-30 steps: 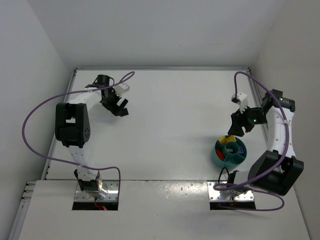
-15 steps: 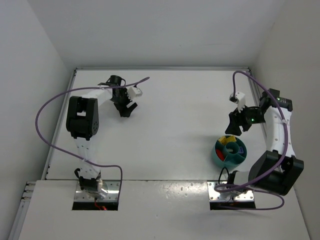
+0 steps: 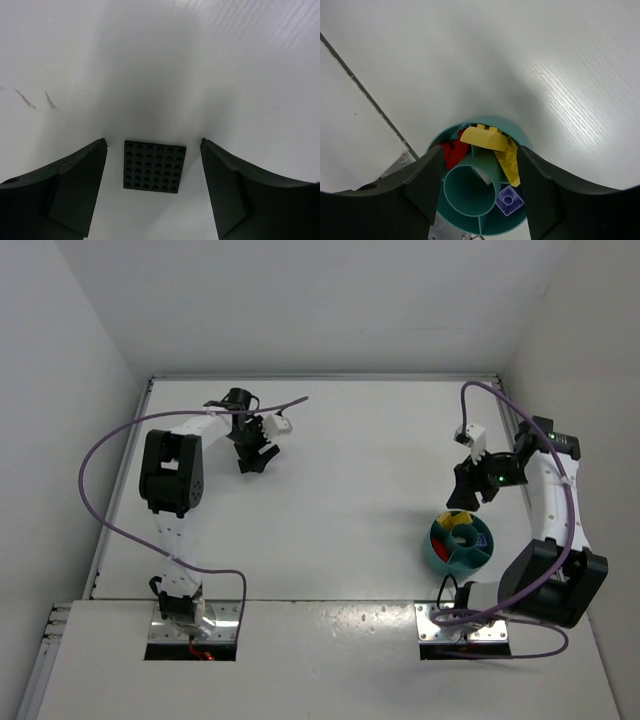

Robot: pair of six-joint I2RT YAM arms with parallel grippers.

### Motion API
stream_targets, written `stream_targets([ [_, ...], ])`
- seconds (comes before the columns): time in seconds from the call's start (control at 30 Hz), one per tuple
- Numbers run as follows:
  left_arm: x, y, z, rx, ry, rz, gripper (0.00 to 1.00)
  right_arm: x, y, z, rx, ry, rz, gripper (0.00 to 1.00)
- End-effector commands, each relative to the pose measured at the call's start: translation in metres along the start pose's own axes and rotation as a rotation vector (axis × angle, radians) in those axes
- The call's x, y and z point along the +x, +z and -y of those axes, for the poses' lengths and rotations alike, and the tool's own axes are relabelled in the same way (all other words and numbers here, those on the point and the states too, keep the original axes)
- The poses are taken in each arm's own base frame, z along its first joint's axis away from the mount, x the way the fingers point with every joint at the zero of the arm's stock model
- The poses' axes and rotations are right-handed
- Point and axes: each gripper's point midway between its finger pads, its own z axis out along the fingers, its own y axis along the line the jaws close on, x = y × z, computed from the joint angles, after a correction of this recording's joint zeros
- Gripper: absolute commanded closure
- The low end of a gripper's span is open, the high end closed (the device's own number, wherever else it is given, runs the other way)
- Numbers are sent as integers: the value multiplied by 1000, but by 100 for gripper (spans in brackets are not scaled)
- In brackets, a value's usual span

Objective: Sort the legos into containers by color

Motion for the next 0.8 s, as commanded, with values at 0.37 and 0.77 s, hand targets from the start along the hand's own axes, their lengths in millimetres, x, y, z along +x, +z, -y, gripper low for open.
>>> stream_targets([
  [0.37,83,3,12,130,41,-225,19,-12,4,-3,-20,-38,25,40],
  [0.77,86,14,16,179,17,-236,43,-29,7,-8,-66,-24,40,38],
])
